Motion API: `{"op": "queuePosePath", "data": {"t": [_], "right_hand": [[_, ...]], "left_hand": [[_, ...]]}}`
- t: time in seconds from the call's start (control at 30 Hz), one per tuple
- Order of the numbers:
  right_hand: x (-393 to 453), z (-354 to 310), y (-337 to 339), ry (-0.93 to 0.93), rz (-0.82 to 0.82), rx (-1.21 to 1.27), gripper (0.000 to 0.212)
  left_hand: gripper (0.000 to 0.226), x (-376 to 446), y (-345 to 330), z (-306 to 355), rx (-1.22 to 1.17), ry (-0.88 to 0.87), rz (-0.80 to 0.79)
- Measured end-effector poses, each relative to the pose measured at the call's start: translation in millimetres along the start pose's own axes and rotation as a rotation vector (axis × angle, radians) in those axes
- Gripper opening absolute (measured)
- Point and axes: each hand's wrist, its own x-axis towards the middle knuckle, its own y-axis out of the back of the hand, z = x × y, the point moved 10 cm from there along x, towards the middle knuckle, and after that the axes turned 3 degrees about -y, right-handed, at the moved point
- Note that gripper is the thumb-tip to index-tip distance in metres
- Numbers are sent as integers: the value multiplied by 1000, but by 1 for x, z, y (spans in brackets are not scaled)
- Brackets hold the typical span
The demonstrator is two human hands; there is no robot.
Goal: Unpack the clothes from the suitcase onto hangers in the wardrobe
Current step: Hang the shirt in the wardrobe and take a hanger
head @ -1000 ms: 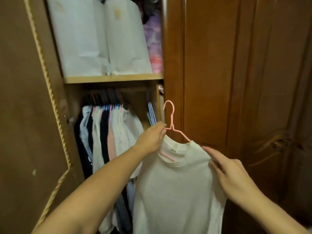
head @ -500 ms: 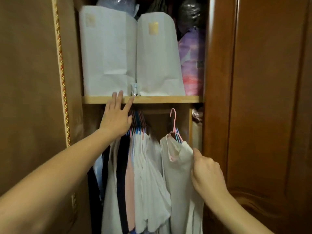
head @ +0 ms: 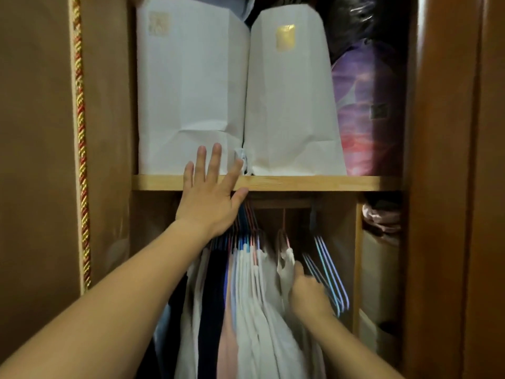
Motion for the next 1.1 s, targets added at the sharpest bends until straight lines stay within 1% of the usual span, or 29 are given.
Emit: {"op": "queuePosePath", "data": {"t": [0.07,0.1,0.2,0.27,0.3,0.37,0.4,0.43,0.47,0.5,0.53,0.57,0.6,0.63,0.7,0.83,0.9,0.97,1.03,1.1], "right_hand": [[-5,2,-16,16,-29,152,57],[-2,-6,-20,35,-52,212,58],[4,-56,-26,162,-148,221,49],[4,-79,-36,238,-237,285,52],[0,-81,-39,248,-286,309,53],[-12,-68,-36,229,-398,380,47],[-18,-56,-29,209,-415,398,46],[-17,-38,-19,176,-359,368,45],[-12,-18,-1,162,-205,241,39],[-10,-5,24,169,1,5,28],[-11,3,40,162,125,-265,21],[-10,10,45,145,175,-489,27],[-6,15,43,131,164,-623,35],[-4,20,40,128,141,-684,37],[0,23,37,151,171,-771,40],[2,22,29,222,203,-849,55],[3,24,26,237,179,-865,59],[7,32,26,159,89,-846,57],[5,28,35,135,86,-713,44],[6,26,48,61,110,-457,31]], "left_hand": [[64,-1,0,0,-3,5,36],[63,-1,-1,0,-4,5,49],[63,0,0,0,-7,1,51],[62,0,-1,0,-12,9,37],[62,-1,-1,0,-21,18,31],[62,-1,-3,2,-51,44,22],[63,-2,-5,3,-56,54,21],[64,-1,-7,4,-53,62,28],[64,-2,-8,5,-45,67,35],[65,-2,-8,5,-40,67,41],[65,-2,-8,6,-39,67,44],[65,-2,-7,5,-40,66,43],[65,-2,-7,5,-42,67,40],[65,-2,-6,4,-46,68,38],[65,-3,-5,4,-47,64,42],[65,-4,-5,5,-28,66,53],[65,-4,-5,4,-29,70,53],[65,-4,-5,5,-34,71,53],[66,-4,-6,5,-33,68,52],[66,-4,-6,5,-39,62,54]]}}
